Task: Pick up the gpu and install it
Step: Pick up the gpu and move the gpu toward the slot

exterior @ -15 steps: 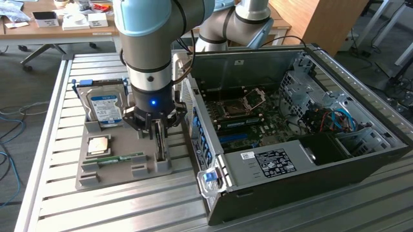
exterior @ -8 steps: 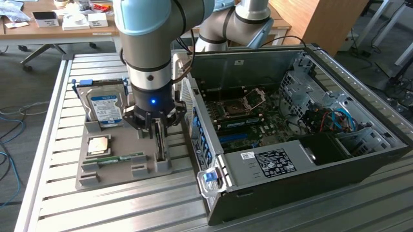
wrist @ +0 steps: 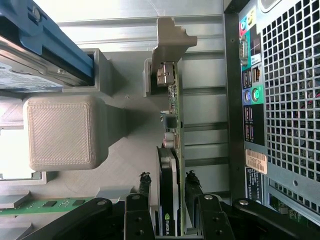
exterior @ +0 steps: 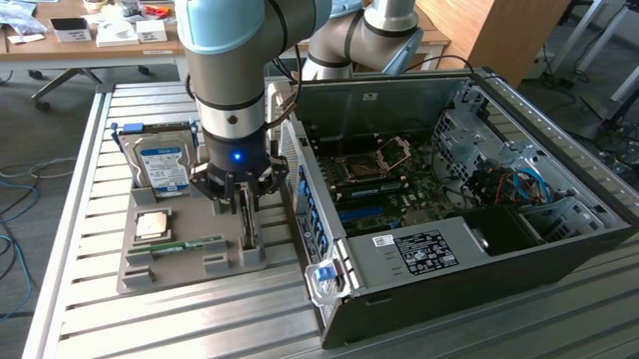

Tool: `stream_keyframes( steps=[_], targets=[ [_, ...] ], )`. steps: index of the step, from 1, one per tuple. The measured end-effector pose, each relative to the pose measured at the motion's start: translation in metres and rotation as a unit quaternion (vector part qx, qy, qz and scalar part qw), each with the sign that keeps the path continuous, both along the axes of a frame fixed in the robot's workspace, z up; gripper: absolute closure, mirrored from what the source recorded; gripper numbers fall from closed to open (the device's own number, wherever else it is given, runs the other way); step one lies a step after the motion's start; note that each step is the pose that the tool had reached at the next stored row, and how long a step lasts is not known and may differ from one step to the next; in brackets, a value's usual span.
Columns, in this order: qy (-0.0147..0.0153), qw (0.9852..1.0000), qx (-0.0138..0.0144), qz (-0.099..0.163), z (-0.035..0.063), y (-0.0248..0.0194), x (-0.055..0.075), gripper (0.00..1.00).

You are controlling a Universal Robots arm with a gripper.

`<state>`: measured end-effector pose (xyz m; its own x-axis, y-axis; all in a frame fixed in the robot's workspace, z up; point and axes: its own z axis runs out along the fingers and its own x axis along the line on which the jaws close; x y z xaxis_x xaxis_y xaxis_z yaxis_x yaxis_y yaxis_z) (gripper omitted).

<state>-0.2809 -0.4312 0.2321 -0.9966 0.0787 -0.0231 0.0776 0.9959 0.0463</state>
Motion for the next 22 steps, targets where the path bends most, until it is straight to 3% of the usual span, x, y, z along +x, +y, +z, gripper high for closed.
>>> stream_keyframes(
  steps=[22],
  targets=[
    [0.0, 1.0, 0.0, 0.0, -0.0013, -0.0002, 0.0004, 0.58]
  ],
)
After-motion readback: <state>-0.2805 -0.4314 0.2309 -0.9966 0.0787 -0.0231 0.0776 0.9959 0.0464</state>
